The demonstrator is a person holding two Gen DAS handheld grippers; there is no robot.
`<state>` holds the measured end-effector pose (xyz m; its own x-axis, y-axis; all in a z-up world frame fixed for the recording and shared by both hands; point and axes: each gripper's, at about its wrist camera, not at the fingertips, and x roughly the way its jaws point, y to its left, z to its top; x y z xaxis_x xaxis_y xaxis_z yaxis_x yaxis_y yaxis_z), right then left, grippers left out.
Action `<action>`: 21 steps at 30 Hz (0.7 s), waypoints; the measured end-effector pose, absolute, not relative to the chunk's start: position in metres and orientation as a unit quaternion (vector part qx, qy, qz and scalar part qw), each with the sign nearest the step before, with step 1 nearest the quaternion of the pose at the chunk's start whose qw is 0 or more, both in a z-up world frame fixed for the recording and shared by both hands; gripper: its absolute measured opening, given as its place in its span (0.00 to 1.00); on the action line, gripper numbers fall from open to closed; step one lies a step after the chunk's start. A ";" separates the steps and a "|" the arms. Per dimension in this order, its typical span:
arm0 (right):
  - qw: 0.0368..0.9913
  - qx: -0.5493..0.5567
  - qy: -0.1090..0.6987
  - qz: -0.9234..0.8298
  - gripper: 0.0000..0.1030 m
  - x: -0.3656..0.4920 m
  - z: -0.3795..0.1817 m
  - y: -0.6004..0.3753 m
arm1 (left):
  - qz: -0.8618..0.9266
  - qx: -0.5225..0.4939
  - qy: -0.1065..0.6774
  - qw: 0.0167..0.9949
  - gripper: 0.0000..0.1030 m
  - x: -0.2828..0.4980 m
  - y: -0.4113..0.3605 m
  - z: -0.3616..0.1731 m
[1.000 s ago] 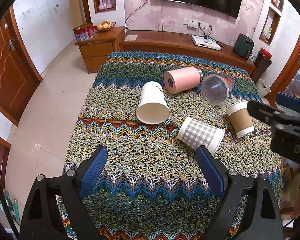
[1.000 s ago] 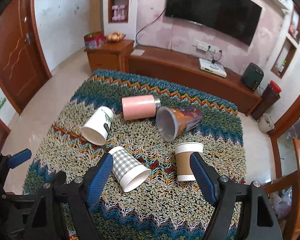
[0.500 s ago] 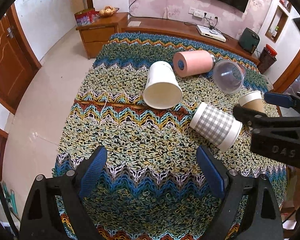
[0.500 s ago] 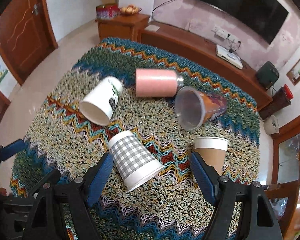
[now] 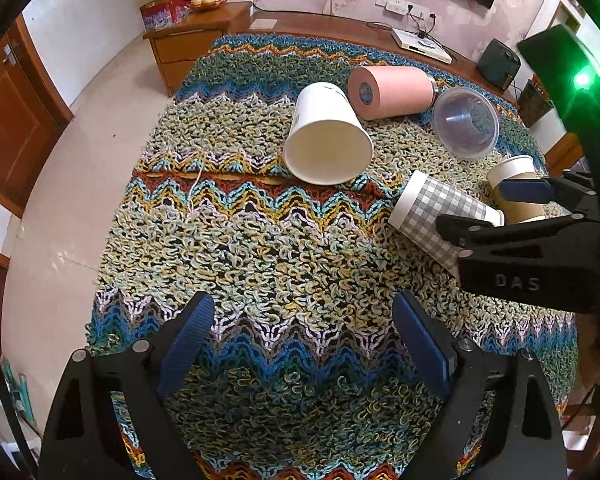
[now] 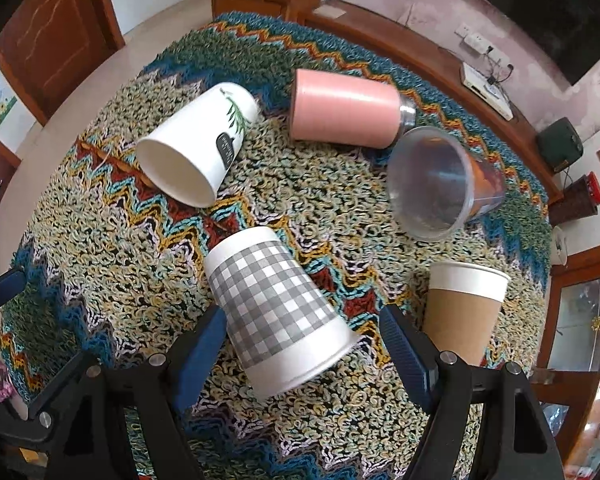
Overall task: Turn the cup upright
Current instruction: 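Move the right gripper toward the checkered cup lying on its side, then close the right gripper around the checkered cup's body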
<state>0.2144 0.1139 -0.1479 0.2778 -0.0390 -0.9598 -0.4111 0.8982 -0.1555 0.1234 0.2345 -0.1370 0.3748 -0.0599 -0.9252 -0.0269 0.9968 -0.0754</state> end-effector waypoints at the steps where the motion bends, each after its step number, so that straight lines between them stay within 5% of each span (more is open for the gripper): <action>1: 0.774 -0.194 0.591 0.121 0.77 0.215 -0.151 0.116 | -0.010 -0.039 0.559 0.828 0.89 0.123 0.235 -0.138; 21: 0.759 -0.195 0.608 0.131 0.73 0.218 -0.175 0.124 | -0.009 -0.041 0.567 0.822 0.89 0.122 0.238 -0.146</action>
